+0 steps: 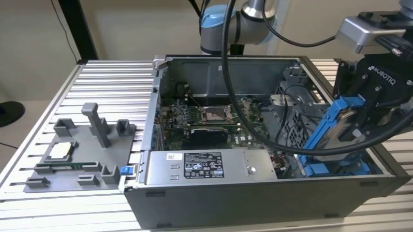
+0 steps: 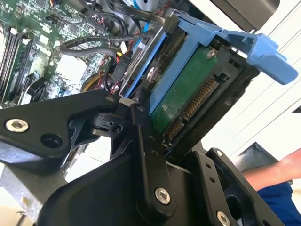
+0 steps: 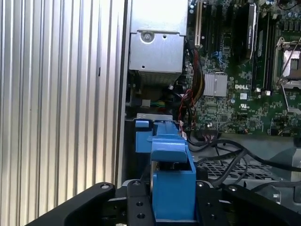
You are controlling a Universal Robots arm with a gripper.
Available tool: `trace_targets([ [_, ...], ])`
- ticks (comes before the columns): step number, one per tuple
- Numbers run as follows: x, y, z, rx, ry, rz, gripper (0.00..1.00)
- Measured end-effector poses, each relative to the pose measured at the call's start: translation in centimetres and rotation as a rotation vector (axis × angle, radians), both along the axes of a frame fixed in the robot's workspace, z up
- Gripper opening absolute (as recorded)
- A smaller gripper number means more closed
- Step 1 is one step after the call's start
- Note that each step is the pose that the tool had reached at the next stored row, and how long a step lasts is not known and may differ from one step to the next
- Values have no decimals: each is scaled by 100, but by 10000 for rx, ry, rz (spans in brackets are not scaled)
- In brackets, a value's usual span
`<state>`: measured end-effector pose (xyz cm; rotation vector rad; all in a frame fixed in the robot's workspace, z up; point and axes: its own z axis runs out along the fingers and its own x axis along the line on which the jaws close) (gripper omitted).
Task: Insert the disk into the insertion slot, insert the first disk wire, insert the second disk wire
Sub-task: 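Insert the disk into the insertion slot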
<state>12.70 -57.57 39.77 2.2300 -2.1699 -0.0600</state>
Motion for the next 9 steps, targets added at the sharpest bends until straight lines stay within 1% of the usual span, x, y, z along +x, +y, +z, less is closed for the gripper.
trace_targets([
  [9,0,0,-165,0,0,0,0],
])
